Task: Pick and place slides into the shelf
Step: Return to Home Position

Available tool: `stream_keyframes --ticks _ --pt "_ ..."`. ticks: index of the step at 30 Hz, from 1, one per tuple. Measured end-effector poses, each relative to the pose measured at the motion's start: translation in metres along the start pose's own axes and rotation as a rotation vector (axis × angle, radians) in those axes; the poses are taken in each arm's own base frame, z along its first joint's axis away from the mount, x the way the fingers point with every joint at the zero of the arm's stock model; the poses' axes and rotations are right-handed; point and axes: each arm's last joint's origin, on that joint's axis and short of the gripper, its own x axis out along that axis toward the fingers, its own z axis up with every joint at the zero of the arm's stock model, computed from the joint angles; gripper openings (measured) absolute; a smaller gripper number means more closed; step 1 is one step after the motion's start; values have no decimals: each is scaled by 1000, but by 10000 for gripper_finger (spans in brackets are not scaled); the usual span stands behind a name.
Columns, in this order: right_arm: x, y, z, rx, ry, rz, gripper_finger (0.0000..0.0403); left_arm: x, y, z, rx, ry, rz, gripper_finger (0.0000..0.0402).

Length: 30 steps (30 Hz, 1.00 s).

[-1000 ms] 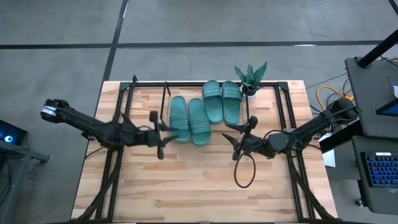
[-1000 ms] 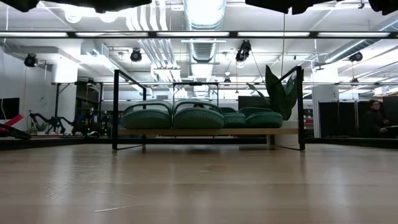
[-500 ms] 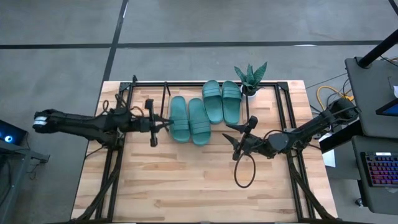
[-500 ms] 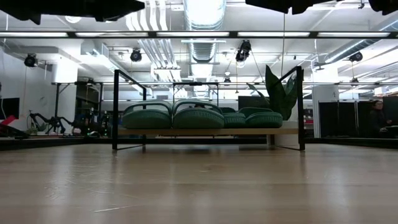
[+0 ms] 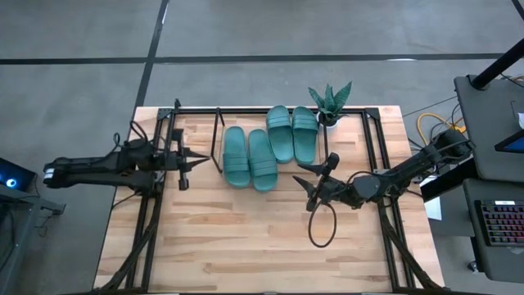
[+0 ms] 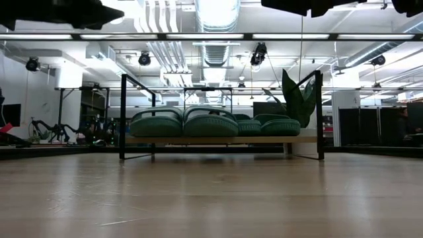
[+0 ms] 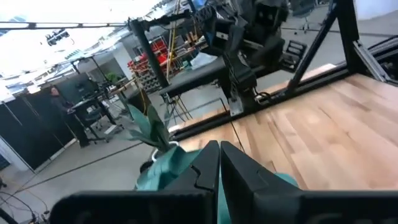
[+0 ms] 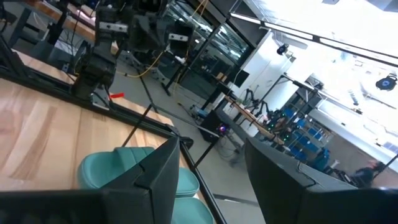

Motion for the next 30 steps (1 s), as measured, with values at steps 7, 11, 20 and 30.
stream_keyframes --ticks 7,11,20,30 --pt "0 0 -1 14 1 2 173 -26 -11 -24 4 -14 -5 0" --pt "0 0 -1 13 3 1 173 -38 -18 -37 -45 -52 -27 0" --pt "0 0 -1 18 3 0 173 -31 -31 -62 -125 -30 -90 0" --pt "0 0 -1 20 3 1 173 -24 -48 -96 -177 -38 -90 0"
